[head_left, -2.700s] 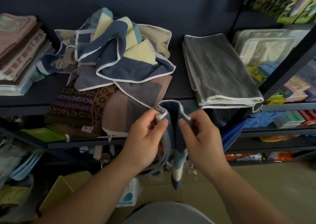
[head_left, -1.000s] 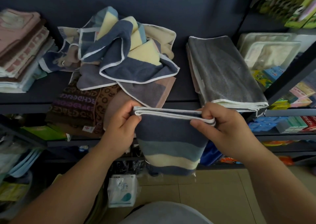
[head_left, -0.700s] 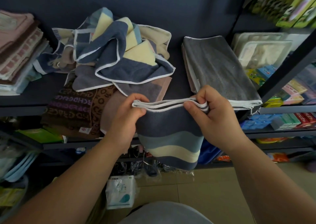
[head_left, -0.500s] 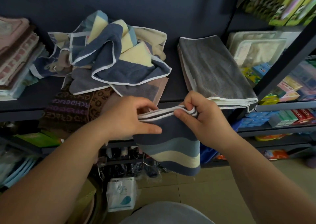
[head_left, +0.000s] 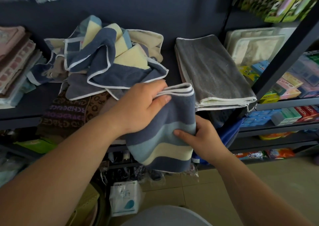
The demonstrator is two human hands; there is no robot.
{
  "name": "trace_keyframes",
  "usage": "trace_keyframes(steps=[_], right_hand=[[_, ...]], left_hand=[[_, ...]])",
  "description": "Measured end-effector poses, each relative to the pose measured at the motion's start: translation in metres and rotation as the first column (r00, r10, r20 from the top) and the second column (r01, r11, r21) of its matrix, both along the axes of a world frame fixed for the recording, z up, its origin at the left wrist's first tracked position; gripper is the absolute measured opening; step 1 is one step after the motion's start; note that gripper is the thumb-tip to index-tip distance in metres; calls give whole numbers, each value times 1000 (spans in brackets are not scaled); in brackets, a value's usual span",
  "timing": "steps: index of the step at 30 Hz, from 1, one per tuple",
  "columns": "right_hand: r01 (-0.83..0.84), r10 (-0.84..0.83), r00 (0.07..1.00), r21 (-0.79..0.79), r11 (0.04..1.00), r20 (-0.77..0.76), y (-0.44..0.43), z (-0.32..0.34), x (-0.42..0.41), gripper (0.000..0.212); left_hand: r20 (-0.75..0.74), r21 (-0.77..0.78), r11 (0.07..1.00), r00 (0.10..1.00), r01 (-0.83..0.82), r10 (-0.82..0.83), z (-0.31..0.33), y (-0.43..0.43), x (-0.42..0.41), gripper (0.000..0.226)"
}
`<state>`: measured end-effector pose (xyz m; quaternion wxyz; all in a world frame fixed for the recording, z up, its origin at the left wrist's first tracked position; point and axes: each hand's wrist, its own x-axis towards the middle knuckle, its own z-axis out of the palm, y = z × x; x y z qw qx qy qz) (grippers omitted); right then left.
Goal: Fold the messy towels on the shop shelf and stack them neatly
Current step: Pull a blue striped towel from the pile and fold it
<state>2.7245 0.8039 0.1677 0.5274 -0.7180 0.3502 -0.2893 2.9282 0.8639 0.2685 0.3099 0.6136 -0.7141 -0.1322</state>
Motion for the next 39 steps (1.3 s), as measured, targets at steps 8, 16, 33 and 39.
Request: trace_keyframes(steps=[8,16,33,39], right_hand=[[35,-26,980,42,999,-199,-5,-37,-23,13],[117,-96,986,157,981,-133,-29,-30,-85,12],[134,-325,913,570,811,248,-70,31,-163,30],[159,-412,857,602,783,310,-78,51,-160,36]], left_hand=[[-116,-107,969,971,-221,209,22,-18,29,27],[57,-94,912,912,-400,406,12,-41,54,30],[-63,247,795,809,-554,584,-2,-92,-3,33],[-15,197,852,867,-486,498,38,-159,-12,18]])
